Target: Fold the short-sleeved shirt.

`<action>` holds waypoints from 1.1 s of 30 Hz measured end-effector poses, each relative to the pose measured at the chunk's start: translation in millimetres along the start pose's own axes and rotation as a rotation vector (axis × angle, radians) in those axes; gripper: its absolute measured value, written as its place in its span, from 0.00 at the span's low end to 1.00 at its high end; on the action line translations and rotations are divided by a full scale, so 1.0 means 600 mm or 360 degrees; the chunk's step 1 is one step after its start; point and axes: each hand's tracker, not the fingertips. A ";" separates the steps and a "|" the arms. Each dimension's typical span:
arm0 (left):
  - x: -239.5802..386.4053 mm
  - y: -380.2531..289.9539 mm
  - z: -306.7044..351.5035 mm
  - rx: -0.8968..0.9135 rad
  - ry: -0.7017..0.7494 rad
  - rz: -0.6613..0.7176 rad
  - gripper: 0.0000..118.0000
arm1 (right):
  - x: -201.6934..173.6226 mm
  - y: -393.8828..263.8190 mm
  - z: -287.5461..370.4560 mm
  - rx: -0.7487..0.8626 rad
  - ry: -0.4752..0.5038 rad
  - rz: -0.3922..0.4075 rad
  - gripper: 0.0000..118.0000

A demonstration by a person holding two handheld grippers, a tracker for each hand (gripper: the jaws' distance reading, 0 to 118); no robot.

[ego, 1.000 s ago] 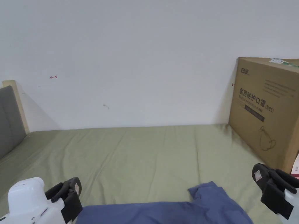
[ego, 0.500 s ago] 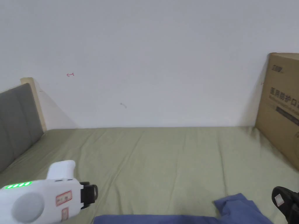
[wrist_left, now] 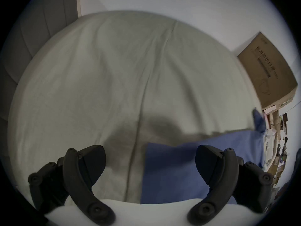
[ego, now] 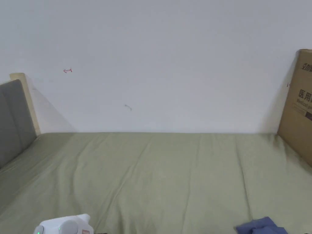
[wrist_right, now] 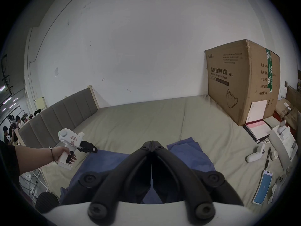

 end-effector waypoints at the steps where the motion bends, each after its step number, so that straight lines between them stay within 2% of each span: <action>1: 0.003 -0.008 -0.019 -0.0041 0.0028 -0.0038 0.97 | 0.001 -0.002 -0.003 -0.0013 -0.0008 0.0002 0.00; 3: 0.028 -0.020 -0.017 0.0064 0.0113 -0.0199 0.99 | 0.007 -0.004 -0.008 -0.0036 -0.0024 0.0007 0.00; 5: 0.048 -0.028 -0.010 0.0100 0.0223 -0.0243 0.99 | 0.013 -0.011 -0.012 -0.0045 -0.0040 0.0019 0.00; 7: 0.053 -0.041 0.015 0.0195 0.0202 -0.0285 0.90 | 0.023 -0.011 -0.020 -0.0059 -0.0056 0.0029 0.00; 9: 0.060 -0.053 0.040 0.0258 0.0191 -0.0343 0.63 | 0.036 -0.010 -0.029 -0.0075 -0.0061 0.0023 0.00; 10: 0.064 -0.056 0.054 0.0269 0.0167 -0.0374 0.43 | 0.046 -0.006 -0.037 -0.0084 -0.0060 0.0009 0.00; 11: 0.061 -0.055 0.063 0.0280 0.0140 -0.0408 0.03 | 0.060 0.000 -0.048 -0.0100 -0.0046 -0.0018 0.00; 12: 0.060 -0.054 0.073 0.0262 0.0034 -0.0413 0.02 | 0.073 0.008 -0.060 -0.0130 -0.0032 -0.0057 0.00; 15: 0.058 -0.058 0.117 0.0294 -0.0097 -0.0295 0.02 | 0.135 0.031 -0.120 -0.0248 -0.0006 -0.0225 0.00; 16: 0.057 -0.058 0.134 0.0325 -0.0105 -0.0276 0.02 | 0.158 0.037 -0.147 -0.0297 -0.0037 -0.0273 0.05; 17: 0.055 -0.058 0.150 0.0349 -0.0128 -0.0264 0.02 | 0.181 0.044 -0.178 -0.0392 -0.0085 -0.0310 0.38; 18: 0.047 -0.050 0.166 0.0481 -0.0033 -0.0357 0.02 | 0.200 0.046 -0.205 -0.0469 -0.0149 -0.0345 0.75; 19: 0.057 -0.061 0.189 0.0491 -0.0047 -0.0364 0.02 | 0.222 0.044 -0.244 -0.0621 -0.0203 -0.0384 0.95; 21: 0.062 -0.067 0.210 0.0506 -0.0039 -0.0400 0.02 | 0.253 0.034 -0.293 -0.0703 -0.0231 -0.0435 0.97; 22: 0.067 -0.076 0.215 0.0439 -0.0110 -0.0362 0.02 | 0.268 0.028 -0.323 -0.0792 -0.0253 -0.0427 0.97; 24: 0.073 -0.079 0.223 0.0440 -0.0102 -0.0391 0.02 | 0.288 0.006 -0.376 -0.0959 -0.0352 -0.0400 0.97; 27: 0.071 -0.079 0.221 0.0418 -0.0138 -0.0350 0.02 | 0.307 -0.034 -0.446 -0.1229 -0.0488 -0.0214 0.96; 29: 0.072 -0.077 0.216 0.0404 -0.0134 -0.0340 0.02 | 0.311 -0.064 -0.468 -0.1352 -0.0513 -0.0145 0.90; 31: 0.074 -0.077 0.209 0.0377 -0.0125 -0.0345 0.02 | 0.304 -0.078 -0.472 -0.1386 -0.0504 -0.0130 0.90; 32: 0.075 -0.078 0.206 0.0366 -0.0115 -0.0358 0.02 | 0.286 -0.072 -0.453 -0.1285 -0.0523 -0.0039 0.90; 33: 0.076 -0.079 0.203 0.0358 -0.0102 -0.0373 0.02 | 0.279 -0.069 -0.450 -0.1264 -0.0497 -0.0006 0.88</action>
